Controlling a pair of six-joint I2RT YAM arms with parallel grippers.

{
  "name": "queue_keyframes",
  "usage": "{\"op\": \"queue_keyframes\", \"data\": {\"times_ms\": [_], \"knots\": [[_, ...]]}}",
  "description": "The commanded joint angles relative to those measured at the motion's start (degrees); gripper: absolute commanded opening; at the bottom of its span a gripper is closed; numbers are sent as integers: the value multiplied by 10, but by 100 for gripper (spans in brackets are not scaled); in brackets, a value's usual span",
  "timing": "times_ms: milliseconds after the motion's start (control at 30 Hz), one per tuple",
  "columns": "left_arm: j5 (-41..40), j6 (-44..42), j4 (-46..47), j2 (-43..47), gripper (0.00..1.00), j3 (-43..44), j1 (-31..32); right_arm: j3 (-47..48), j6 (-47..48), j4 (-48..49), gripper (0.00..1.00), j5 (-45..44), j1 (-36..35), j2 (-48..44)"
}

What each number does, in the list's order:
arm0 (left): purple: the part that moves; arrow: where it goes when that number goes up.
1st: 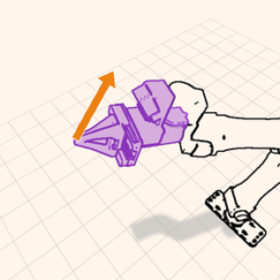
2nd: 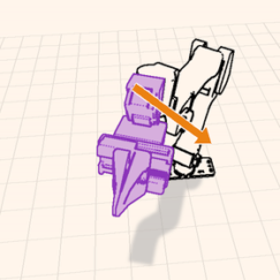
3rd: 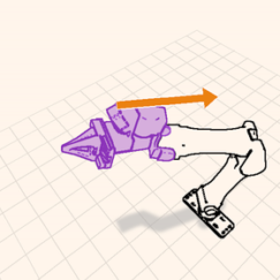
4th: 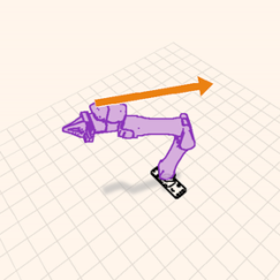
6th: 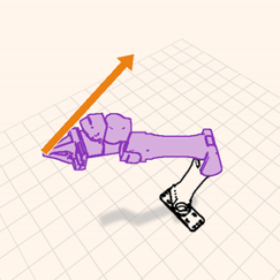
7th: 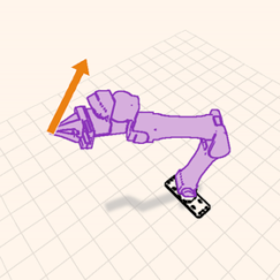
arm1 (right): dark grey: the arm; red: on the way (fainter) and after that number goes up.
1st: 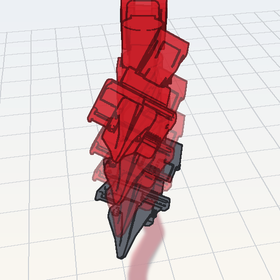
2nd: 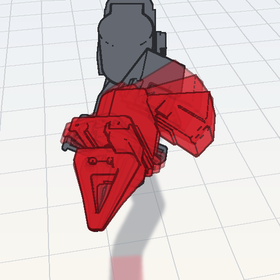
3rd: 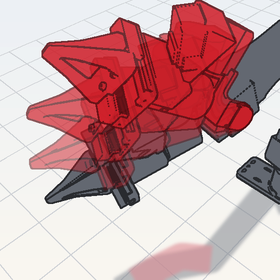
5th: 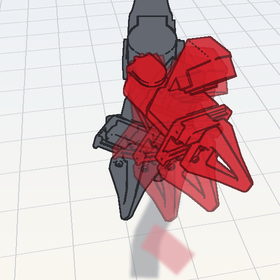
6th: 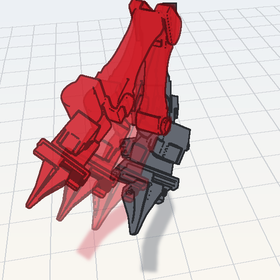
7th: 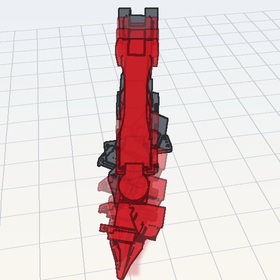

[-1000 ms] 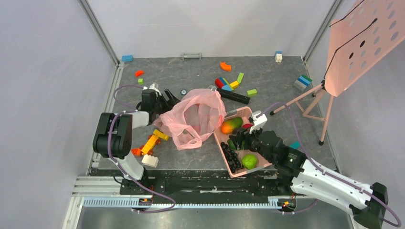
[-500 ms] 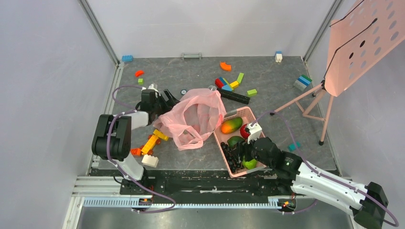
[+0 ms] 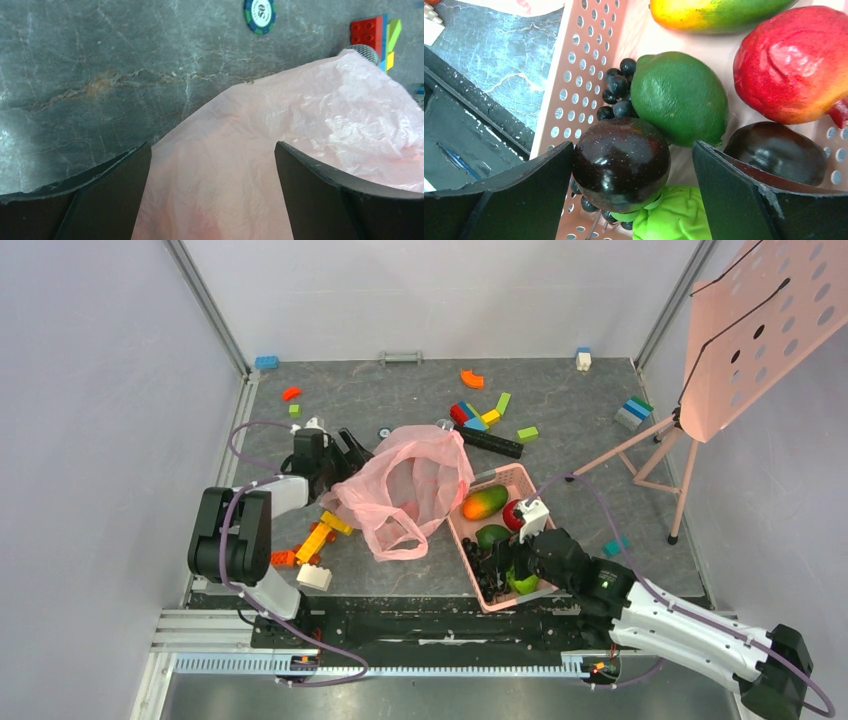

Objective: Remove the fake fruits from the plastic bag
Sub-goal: Place the fake fruit in the bin, then adjust the plastic bag at the center of the board.

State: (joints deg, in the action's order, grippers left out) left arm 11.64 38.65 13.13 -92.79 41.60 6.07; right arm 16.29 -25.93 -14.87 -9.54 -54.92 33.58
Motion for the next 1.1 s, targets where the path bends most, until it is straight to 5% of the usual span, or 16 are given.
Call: {"op": "queue_keyframes", "data": {"times_ms": [0,267,533,800,1067], "knots": [[-14,10,-27,17,100,9,-3,47,17,-15,91,-36,-1,-15],[-69,19,-54,87,100,-19,-3,132,61,-30,93,-117,-1,-4],[-69,29,-85,122,100,-10,-4,241,135,-3,98,-188,6,120],[-62,37,-122,163,100,0,-3,348,216,63,98,-135,59,279],[-50,38,-171,216,100,11,-4,399,238,126,98,29,125,399]]}}
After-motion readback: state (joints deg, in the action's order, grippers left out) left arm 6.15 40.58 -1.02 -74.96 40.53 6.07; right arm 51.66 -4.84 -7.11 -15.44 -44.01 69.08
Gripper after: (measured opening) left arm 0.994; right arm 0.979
